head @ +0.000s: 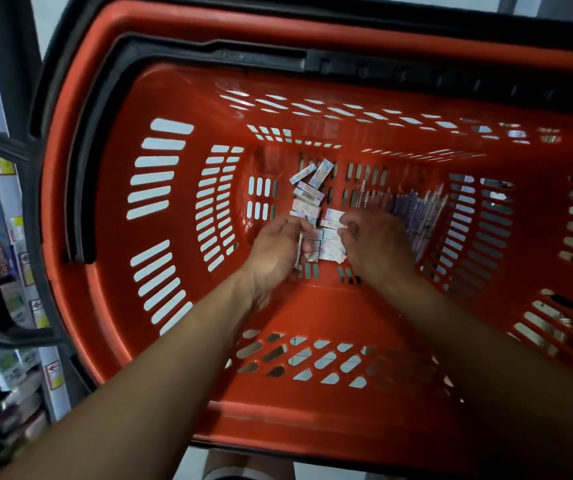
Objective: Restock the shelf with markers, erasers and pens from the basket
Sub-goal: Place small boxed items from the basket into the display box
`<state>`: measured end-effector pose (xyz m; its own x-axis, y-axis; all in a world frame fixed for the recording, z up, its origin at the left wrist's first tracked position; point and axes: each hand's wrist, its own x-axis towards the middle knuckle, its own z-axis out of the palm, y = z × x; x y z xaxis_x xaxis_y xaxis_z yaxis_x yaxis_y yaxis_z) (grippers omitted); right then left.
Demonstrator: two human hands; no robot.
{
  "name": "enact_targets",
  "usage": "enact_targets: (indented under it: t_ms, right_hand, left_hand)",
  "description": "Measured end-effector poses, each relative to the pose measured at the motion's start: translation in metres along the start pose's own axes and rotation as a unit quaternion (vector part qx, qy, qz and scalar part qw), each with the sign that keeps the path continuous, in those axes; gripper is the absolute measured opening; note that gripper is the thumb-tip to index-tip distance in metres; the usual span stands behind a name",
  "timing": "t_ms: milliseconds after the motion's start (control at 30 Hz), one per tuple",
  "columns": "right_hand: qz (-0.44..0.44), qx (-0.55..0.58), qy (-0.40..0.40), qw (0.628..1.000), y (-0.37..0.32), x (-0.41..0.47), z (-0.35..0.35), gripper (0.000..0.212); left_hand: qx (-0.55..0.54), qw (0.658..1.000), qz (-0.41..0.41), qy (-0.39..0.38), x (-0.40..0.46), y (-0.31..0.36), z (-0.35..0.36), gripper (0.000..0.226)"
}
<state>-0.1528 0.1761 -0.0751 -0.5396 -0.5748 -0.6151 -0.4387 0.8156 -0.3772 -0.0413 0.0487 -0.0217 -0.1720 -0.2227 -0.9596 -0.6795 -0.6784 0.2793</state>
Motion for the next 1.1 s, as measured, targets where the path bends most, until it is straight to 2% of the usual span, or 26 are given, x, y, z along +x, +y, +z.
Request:
enact_targets:
  t_ms: [100,233,300,467,567,667,733,833,900,1000,1100]
  right_hand:
    - [-0.018,-0.064,-0.012,0.998,0.002,0.008,0.011,0.027]
    - [-0.043,-0.172,0.004,0.984,-0.002,0.008,0.019,0.026]
    - [-0.037,-0.168,0.008,0.985,-0.003,0.008,0.016,0.025]
    - [0.024,0.071,0.001,0.997,-0.014,-0.006,-0.005,0.010]
    - [0.106,0.247,-0.019,0.963,-0.034,-0.030,-0.015,0.003]
    - [0.076,0.309,-0.043,0.947,-0.051,-0.049,-0.018,0.007]
    - [0.071,0.279,-0.033,0.957,-0.054,-0.051,-0.016,0.001]
    - [0.106,0.194,0.021,0.975,-0.042,-0.043,-0.013,0.015]
    - [0.121,0.139,0.025,0.983,-0.028,-0.031,-0.010,0.019]
    - [0.061,0.012,0.030,0.998,-0.009,-0.010,0.001,0.019]
    - [0.041,-0.068,0.023,0.997,-0.008,0.006,0.008,0.027]
  left_hand:
    - [0.007,1.000,0.018,-0.006,0.000,-0.001,-0.001,0.039]
    - [-0.008,1.000,-0.003,-0.010,0.000,0.000,-0.005,0.042]
    - [-0.043,0.999,-0.005,-0.019,-0.001,-0.001,-0.006,0.042]
    - [-0.079,0.996,0.028,-0.013,0.002,0.000,-0.008,0.042]
    - [-0.084,0.996,0.025,-0.021,0.002,0.005,-0.005,0.045]
    - [-0.079,0.996,0.024,-0.032,0.001,0.006,-0.002,0.052]
    - [-0.047,0.998,0.037,-0.025,0.000,0.006,0.000,0.042]
    - [-0.016,0.998,0.053,-0.010,0.000,0.005,0.003,0.036]
    - [-0.025,0.998,0.055,-0.009,0.002,0.005,0.004,0.038]
    - [-0.042,0.998,0.052,-0.004,0.003,0.008,0.005,0.032]
    - [-0.079,0.996,0.042,0.002,0.004,0.010,0.005,0.025]
